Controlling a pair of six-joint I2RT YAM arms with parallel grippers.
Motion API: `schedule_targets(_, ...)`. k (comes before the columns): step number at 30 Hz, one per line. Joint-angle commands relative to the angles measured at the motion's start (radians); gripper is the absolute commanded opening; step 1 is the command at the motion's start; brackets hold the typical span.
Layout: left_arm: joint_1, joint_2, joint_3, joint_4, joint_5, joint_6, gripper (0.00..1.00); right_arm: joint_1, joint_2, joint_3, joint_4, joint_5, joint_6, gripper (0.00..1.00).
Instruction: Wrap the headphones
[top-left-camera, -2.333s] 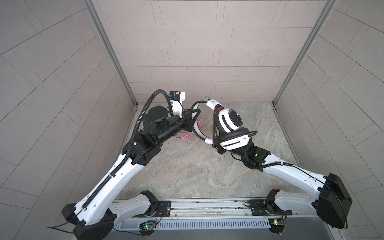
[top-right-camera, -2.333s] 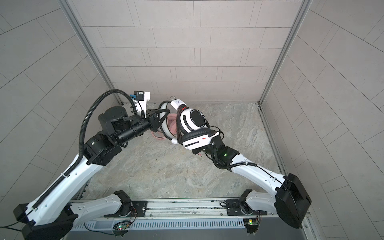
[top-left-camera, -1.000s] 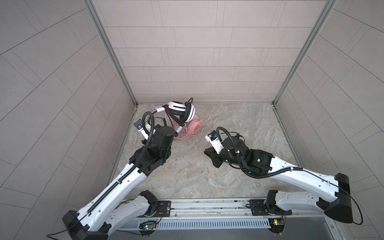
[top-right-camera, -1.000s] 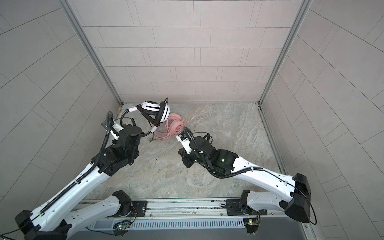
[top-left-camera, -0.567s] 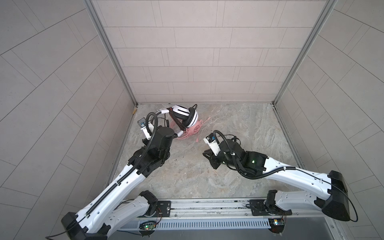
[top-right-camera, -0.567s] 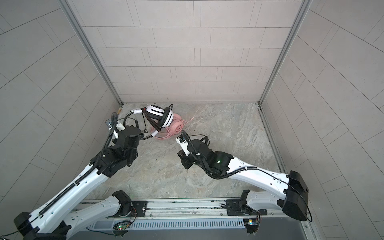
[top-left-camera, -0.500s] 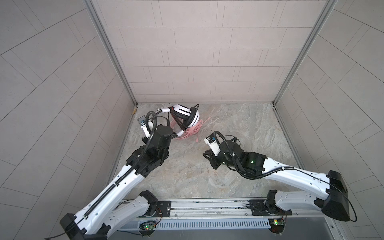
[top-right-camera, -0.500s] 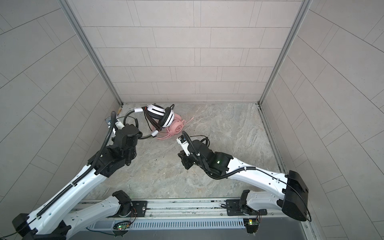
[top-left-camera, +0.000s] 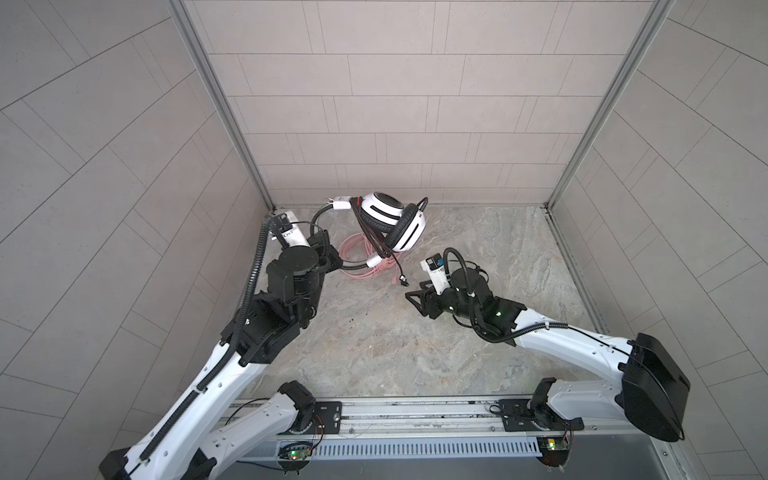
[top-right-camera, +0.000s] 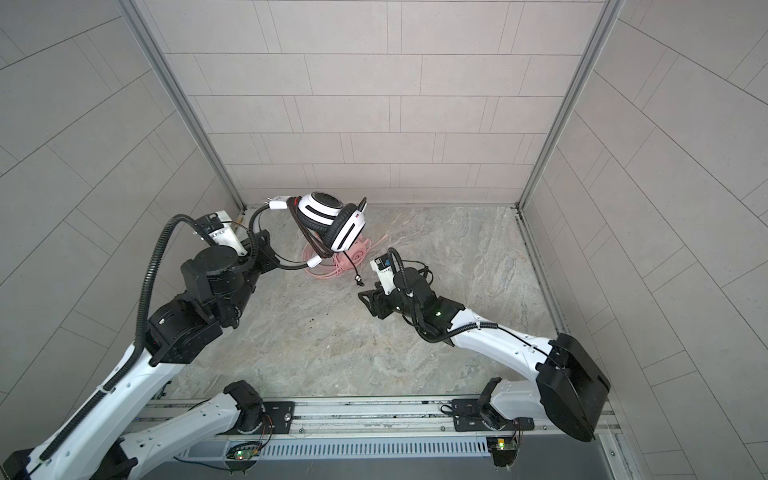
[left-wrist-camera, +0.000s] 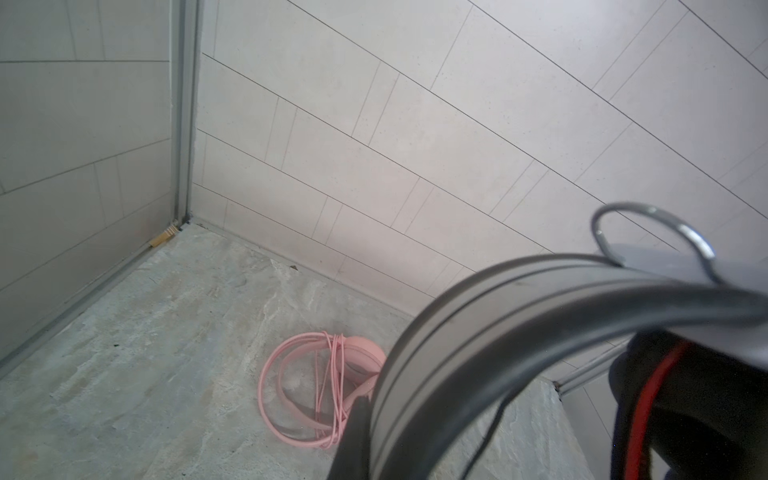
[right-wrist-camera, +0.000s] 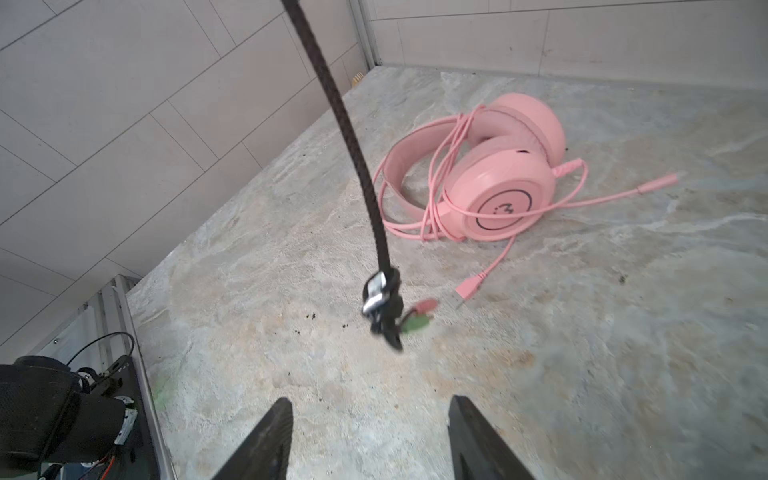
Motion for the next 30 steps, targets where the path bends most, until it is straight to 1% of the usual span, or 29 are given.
schedule_targets(1, 0.0, -0.008, 0.068, 0.065, 0.074, -0.066, 0.0, -0.019, 0.079, 0.046, 0.135, -0.063, -0.017, 0.62)
schedule_targets(5, 0.0, -0.005, 0.096, 0.041, 0.086, -0.06, 0.0, -0.019, 0.185, 0.113, 0.21, -0.124, 0.01, 0.63)
schedule_targets(7, 0.0, -0.006, 0.103, 0.03, 0.083, -0.051, 0.0, -0.019, 0.222, 0.139, 0.256, -0.155, 0.04, 0.67)
schedule_targets(8, 0.0, -0.008, 0.107, 0.025, 0.082, -0.049, 0.0, -0.02, 0.235, 0.146, 0.274, -0.165, 0.051, 0.67)
schedule_targets(12, 0.0, -0.011, 0.109, 0.017, 0.082, -0.041, 0.0, -0.018, 0.262, 0.165, 0.333, -0.207, 0.075, 0.69)
schedule_targets(20, -0.001, 0.004, 0.112, 0.017, 0.096, -0.044, 0.0, -0.014, 0.311, 0.205, 0.345, -0.286, 0.101, 0.69)
schedule_targets(21, -0.001, 0.006, 0.112, 0.017, 0.096, -0.044, 0.0, -0.01, 0.319, 0.206, 0.352, -0.296, 0.111, 0.67)
schedule_targets(22, -0.001, 0.006, 0.113, 0.017, 0.096, -0.045, 0.0, -0.009, 0.328, 0.209, 0.36, -0.308, 0.12, 0.57)
schedule_targets(24, 0.0, 0.005, 0.113, 0.017, 0.091, -0.042, 0.0, -0.008, 0.346, 0.214, 0.36, -0.307, 0.139, 0.21)
schedule_targets(25, 0.0, 0.003, 0.114, 0.017, 0.089, -0.039, 0.0, -0.007, 0.353, 0.212, 0.362, -0.305, 0.147, 0.13)
schedule_targets(26, -0.001, 0.004, 0.116, 0.017, 0.088, -0.033, 0.0, -0.008, 0.356, 0.205, 0.369, -0.311, 0.151, 0.1)
schedule_targets(30, -0.001, -0.005, 0.136, 0.005, 0.042, -0.006, 0.0, -0.008, 0.354, 0.148, 0.384, -0.314, 0.164, 0.1)
